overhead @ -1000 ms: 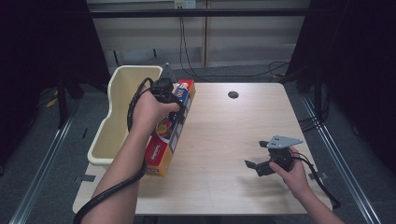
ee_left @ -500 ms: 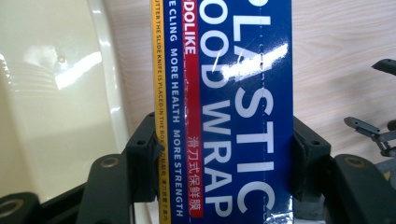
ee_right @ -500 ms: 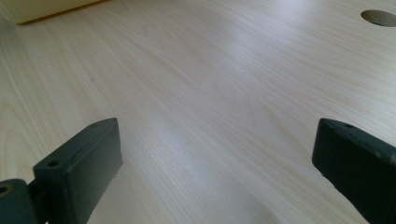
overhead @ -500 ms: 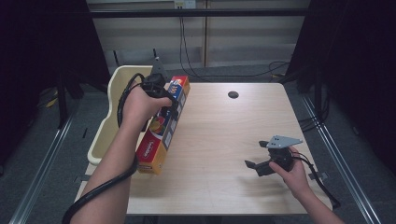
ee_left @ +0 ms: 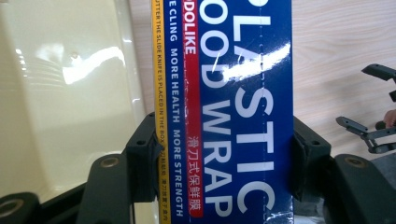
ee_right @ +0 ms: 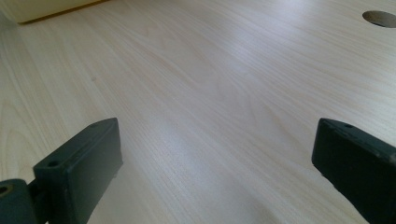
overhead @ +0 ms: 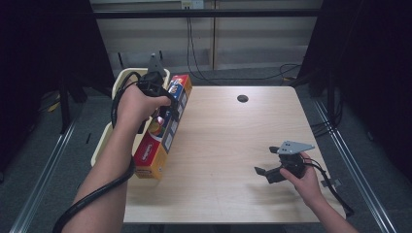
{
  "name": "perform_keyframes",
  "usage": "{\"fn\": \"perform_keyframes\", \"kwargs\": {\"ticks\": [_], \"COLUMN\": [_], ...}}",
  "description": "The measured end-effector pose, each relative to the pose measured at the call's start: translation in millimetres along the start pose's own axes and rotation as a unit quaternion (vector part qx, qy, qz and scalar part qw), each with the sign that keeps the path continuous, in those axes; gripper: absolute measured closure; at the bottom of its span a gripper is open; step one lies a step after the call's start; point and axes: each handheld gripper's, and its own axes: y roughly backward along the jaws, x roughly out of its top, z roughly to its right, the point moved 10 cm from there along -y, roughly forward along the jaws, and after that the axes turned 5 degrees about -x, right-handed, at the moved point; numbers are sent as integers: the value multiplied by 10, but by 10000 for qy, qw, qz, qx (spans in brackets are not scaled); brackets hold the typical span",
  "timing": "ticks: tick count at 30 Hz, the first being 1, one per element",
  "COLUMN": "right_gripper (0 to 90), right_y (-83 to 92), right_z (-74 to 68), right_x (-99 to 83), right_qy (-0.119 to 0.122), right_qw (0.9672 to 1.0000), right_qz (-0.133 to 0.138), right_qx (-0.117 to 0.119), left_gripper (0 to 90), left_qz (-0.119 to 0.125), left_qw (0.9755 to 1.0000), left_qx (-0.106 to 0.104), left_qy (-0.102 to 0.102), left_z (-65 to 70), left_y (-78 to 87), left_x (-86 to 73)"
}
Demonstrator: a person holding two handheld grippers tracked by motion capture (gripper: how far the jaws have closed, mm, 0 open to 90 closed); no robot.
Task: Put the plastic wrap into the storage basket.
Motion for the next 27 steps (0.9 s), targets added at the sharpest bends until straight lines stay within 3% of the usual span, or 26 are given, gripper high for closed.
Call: {"fn": "perform_keyframes", "kwargs": {"ticks": [15,27], "right_gripper": [14,15], "right_y": [11,5], "right_z": [7,10], "right_x": [4,2], "right_qy": [-20,-4], "right_qw": [10000,10000], "right_qz": [-4,-4], "right_qx": [-22,-40], "left_gripper": [407,407], "left_qz": [103,144], "left_qw": [9998,9998], "left_qx": [99,90], "left_qy": [110,56], "left_z": [-158,-115], "left_y": [215,309], "left_x": [-17,-22]}}
